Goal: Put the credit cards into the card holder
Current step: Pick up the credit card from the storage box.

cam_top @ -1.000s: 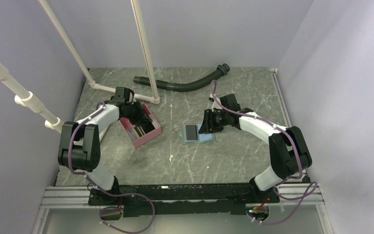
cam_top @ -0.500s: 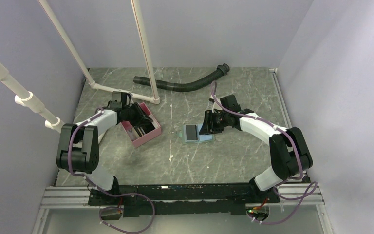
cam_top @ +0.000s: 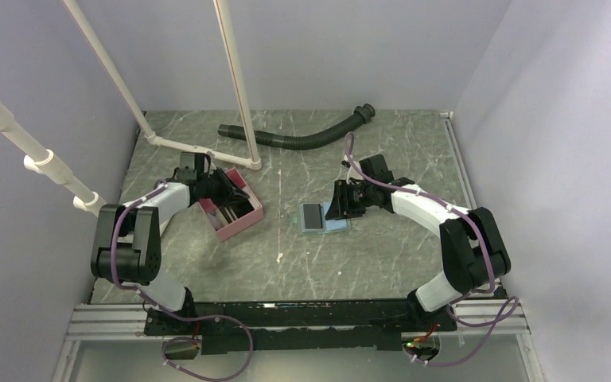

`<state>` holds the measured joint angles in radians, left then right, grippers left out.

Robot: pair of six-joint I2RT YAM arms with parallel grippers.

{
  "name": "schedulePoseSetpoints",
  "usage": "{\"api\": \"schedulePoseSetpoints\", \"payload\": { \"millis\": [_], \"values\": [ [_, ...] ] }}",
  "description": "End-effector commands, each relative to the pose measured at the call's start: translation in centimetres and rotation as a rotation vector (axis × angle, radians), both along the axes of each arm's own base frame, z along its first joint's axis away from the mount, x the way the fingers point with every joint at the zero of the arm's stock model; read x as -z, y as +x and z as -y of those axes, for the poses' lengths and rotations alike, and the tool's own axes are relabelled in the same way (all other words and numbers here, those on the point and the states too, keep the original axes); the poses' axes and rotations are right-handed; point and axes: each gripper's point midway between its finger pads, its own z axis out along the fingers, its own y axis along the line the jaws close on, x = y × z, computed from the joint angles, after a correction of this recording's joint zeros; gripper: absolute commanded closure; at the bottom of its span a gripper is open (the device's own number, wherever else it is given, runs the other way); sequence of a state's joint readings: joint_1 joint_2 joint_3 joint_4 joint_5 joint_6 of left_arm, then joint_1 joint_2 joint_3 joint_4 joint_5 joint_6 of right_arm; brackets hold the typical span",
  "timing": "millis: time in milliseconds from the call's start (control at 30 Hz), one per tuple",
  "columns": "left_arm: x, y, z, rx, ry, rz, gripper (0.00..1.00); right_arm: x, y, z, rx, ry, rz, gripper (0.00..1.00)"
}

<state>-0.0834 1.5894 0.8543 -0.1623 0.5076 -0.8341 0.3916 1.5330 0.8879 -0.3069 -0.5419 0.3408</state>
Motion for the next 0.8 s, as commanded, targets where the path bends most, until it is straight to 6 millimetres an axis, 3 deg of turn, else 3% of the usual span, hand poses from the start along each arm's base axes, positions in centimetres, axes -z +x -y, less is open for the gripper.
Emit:
{"api": "schedulePoseSetpoints", "payload": {
  "millis": [0,233,433,767],
  "values": [
    [-3.0,0.8,0.2,0.004,-0.026,0.089,0.81,-1.2,0.2,-0.2,-0.006,0.024,0.039,0.58],
    [-3.5,0.9,0.2,0.006,-0.024,0.092,0.87,-1.2,0.2,-0.3,-0.009,0.03,0.036,0.58],
    [-3.5,0.3,-0.1,0.026,0.004,0.058,1.0,-1.4,0.1,-0.3,-0.009,0.027,0.038,0.59],
    [-5.2,-1.7,-1.3,0.045,0.096,0.026,1.0,-1.3,0.1,-0.5,-0.014,0.037,0.032,0.58]
  ]
}}
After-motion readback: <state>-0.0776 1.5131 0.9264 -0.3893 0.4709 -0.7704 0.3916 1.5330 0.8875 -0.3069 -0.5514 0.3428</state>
